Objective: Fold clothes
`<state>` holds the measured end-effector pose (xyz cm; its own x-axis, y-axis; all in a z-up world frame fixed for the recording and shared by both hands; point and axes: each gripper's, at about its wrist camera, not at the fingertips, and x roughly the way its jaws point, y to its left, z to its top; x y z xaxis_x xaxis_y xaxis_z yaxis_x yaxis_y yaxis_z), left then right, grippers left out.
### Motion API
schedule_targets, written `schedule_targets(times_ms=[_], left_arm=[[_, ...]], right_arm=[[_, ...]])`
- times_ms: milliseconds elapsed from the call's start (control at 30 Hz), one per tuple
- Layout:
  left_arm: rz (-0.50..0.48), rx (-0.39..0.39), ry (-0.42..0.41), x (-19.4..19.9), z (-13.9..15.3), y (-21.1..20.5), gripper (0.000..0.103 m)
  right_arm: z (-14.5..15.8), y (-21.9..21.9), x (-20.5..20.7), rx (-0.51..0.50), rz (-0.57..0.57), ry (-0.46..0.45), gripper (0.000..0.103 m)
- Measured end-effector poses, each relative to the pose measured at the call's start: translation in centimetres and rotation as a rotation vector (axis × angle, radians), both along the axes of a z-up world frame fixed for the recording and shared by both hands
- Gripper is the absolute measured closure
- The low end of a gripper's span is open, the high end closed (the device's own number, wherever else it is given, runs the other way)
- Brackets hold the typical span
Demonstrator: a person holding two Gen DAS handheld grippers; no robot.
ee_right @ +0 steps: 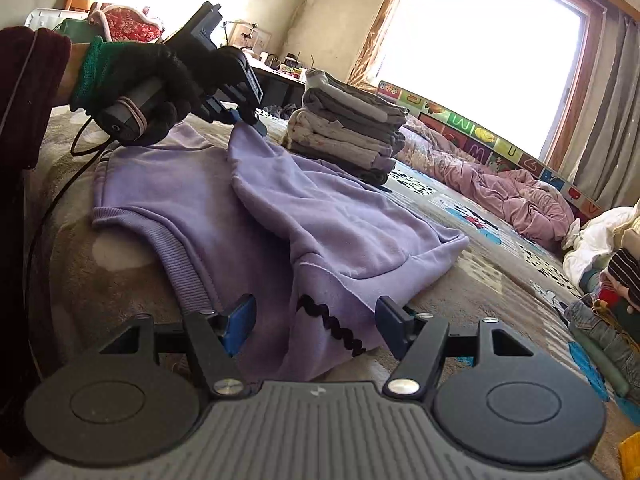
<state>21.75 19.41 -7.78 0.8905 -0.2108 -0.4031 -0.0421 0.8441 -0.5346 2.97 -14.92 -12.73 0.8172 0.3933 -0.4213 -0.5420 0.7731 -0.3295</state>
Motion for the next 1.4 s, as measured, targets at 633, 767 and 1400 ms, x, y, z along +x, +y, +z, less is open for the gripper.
schedule_targets(times_ms=[633,767,1400], left_arm=[[0.084,0.23,0.003,-3.8,-0.4,2.6,0.098],[0.155,0.228,-0.009,-4.5,-0.3,3.8,0.102],[0.075,-0.089,0.14,-2.5,-3.2,4.6,0.071]], right_arm=[[-0.8,0.1,0.1,-0.048,0.008,-0.006,0.043],[-0.8,0.2,0.1,-0.06,0.005,-0.01,0.043],[-0.8,0.0,-0.1,-0.023,-0.007,-0.021,0.041]])
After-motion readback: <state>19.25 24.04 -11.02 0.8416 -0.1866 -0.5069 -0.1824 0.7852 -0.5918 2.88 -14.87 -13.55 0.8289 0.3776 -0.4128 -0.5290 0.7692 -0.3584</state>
